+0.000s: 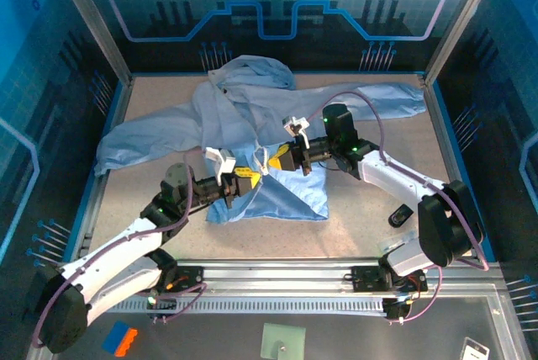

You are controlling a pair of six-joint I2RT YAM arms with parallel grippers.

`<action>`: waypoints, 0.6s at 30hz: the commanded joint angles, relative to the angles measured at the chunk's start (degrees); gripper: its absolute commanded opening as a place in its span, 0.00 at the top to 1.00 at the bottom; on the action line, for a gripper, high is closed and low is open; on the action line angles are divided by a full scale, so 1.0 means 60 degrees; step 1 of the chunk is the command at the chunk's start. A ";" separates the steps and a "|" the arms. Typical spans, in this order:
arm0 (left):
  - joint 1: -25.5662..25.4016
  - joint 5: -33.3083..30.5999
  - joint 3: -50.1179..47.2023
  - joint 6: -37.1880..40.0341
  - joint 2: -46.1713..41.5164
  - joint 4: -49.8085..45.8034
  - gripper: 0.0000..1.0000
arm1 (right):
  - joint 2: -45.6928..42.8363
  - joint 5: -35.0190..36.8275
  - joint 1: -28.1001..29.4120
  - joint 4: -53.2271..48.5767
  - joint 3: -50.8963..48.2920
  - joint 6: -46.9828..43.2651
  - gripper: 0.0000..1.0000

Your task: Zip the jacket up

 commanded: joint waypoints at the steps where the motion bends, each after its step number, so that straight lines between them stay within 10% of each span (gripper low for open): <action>1: 0.0000 0.0788 0.0125 0.0224 -0.0237 -0.1311 1.00 | -0.0302 0.0090 -0.0080 0.0592 -0.0091 -0.0020 1.00; 15: -0.0014 0.0184 0.0447 0.0275 -0.0449 -0.2307 1.00 | -0.0549 0.0141 0.0064 0.1804 -0.1084 0.0775 1.00; 18: -0.0006 0.0031 0.0428 0.0262 -0.0595 -0.2353 0.84 | -0.0558 0.0194 0.0064 0.2268 -0.1323 0.1046 1.00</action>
